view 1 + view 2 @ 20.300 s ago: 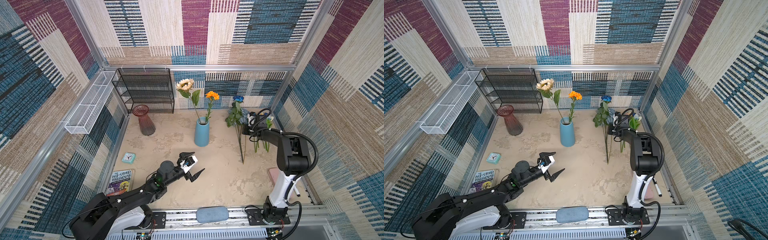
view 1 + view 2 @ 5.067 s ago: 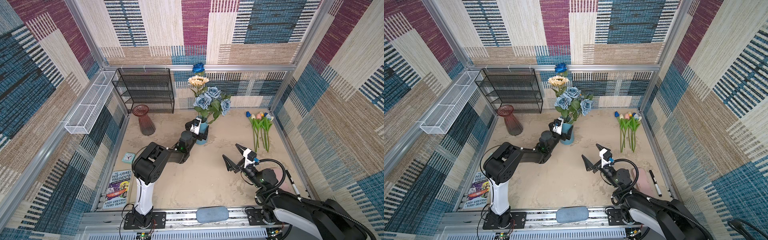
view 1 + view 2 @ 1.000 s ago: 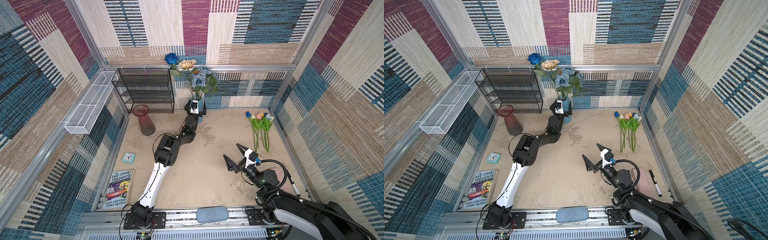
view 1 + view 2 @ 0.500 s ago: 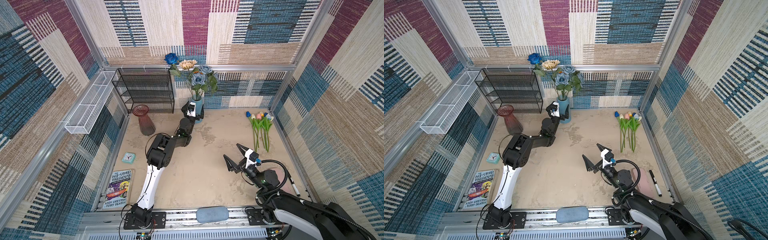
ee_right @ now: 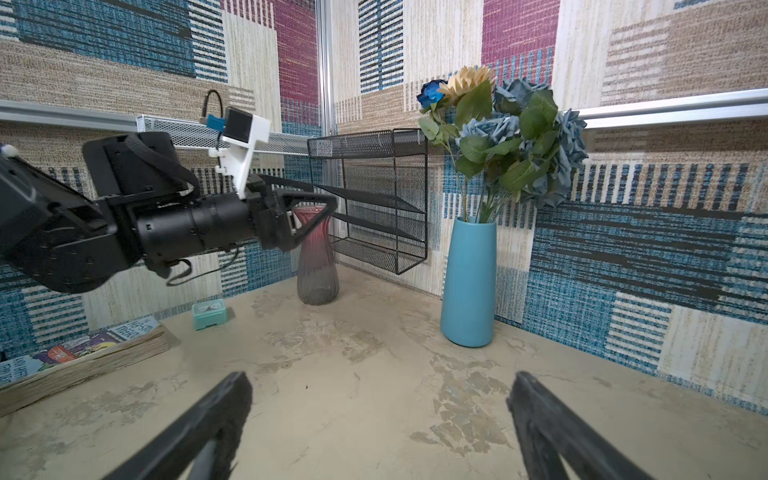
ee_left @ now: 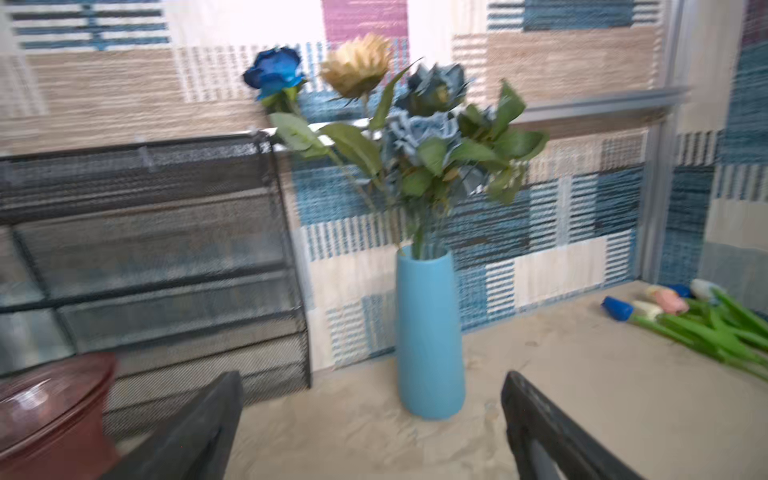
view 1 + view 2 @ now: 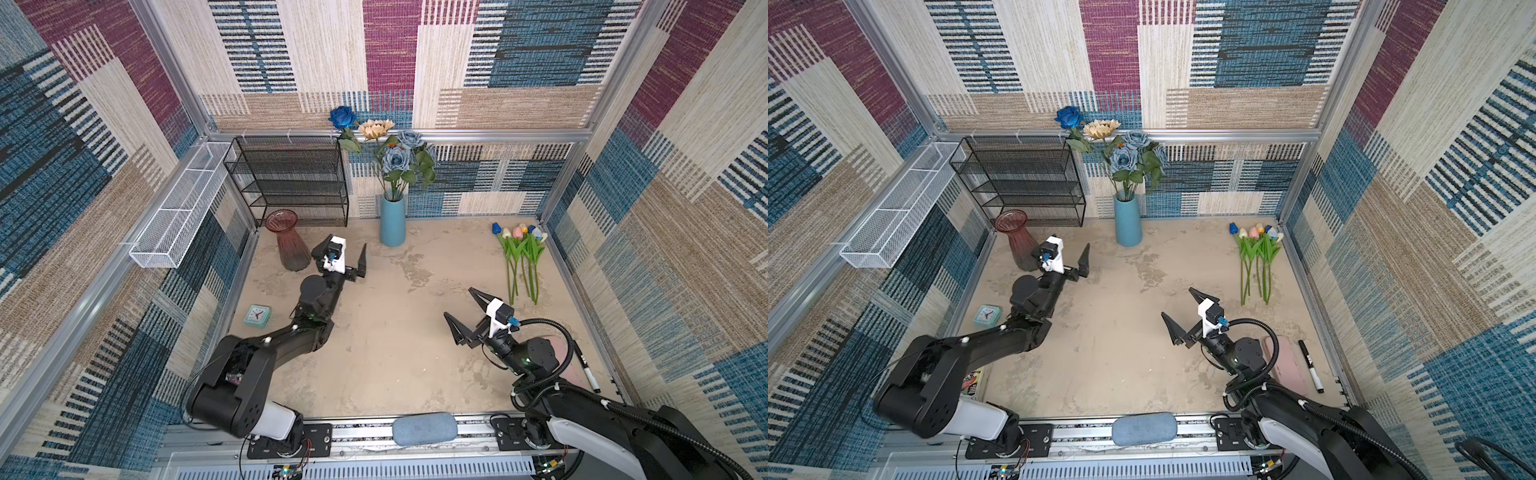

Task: Arrange the flowers into the vase
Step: 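Reach the left gripper to the pink glass vase and grasp its rim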

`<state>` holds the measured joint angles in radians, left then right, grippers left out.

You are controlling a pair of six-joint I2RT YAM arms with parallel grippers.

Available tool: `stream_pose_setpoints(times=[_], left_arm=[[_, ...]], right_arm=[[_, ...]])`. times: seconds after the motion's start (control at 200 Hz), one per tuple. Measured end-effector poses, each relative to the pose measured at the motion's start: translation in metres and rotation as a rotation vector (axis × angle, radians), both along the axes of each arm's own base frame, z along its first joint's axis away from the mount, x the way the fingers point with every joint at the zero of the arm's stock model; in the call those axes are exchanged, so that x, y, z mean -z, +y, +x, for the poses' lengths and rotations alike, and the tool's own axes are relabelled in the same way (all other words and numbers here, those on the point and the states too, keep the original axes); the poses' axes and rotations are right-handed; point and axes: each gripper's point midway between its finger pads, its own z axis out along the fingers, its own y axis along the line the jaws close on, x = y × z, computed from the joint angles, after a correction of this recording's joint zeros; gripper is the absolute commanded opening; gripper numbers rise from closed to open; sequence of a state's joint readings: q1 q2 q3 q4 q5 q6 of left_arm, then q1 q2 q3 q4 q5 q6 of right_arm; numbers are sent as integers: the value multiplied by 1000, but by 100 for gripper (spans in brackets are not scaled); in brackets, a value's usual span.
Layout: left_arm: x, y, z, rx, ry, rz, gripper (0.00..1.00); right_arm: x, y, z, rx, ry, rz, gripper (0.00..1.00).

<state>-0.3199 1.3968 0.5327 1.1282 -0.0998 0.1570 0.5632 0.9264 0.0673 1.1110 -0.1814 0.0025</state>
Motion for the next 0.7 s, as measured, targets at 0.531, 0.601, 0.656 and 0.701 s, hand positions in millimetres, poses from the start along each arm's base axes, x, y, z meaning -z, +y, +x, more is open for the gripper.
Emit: stream_pose_setpoints(times=[0.531, 0.601, 0.656, 0.701], left_arm=[[74, 161, 6, -240, 148, 62, 100], [83, 175, 17, -232, 148, 55, 100], [85, 183, 28, -217, 142, 46, 100], [85, 183, 37, -192, 129, 41, 99]], right_arm=[[3, 3, 1, -9, 9, -12, 100], [1, 2, 0, -9, 1, -8, 100], [-1, 1, -1, -7, -5, -8, 100], [-2, 1, -1, -7, -8, -6, 100]])
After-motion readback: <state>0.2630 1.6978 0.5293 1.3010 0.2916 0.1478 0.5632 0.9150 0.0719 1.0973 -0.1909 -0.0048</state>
